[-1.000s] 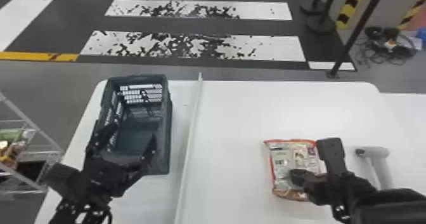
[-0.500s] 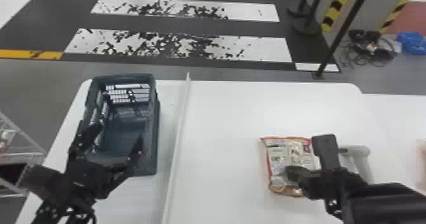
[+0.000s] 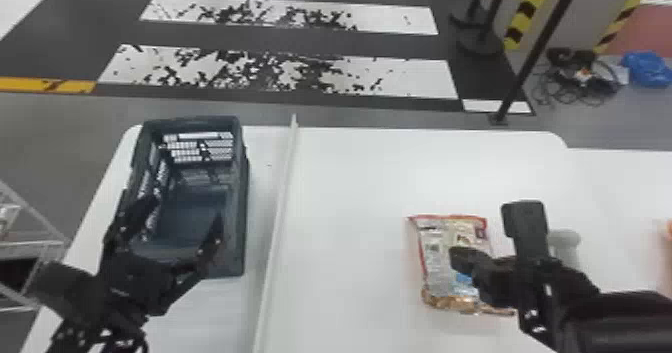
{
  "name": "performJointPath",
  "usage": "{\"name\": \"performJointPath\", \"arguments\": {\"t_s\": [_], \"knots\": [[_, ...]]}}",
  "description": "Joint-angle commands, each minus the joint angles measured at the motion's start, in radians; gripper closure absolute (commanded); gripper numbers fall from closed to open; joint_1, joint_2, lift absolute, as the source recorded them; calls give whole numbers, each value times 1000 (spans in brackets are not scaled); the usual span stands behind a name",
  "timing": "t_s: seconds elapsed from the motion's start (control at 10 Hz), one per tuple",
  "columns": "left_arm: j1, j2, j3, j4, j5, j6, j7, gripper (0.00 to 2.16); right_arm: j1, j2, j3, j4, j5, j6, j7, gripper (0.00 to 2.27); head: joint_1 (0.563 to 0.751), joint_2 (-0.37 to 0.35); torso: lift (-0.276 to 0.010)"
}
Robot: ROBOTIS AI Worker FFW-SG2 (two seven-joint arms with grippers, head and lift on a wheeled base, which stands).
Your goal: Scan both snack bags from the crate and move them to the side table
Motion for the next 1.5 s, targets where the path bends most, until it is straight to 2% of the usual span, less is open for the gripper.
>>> {"name": "performJointPath", "arguments": {"t_s": [0.0,0.1,0.3,0.6,0.9,1.1,1.4], "knots": [[1,0,0,-1,0,0,0,63,26,1,-24,-71,-45,10,-1,431,695,-34,-29],[2,2,0,-1,0,0,1,63,36,1,-35,-98,-50,16,-6,-2,695,-30,-29],[2,5,0,-1,0,-6,5,63,49,1,-84,-111,-63,19,-17,-2,695,-38,-29],[-2,12,0,3,6,-6,5,63,69,3,-191,-97,-77,13,-15,-1,695,-90,-29],[-5,11,-1,6,9,-9,5,63,61,-7,-291,-31,-76,-27,-12,12,695,-186,-29],[-5,8,-1,11,9,-9,8,63,36,-48,-334,46,-74,-48,-7,12,695,-241,-29],[-2,-3,-1,11,3,-9,14,66,-46,-113,-345,187,-74,-48,17,12,695,-306,-29]]}}
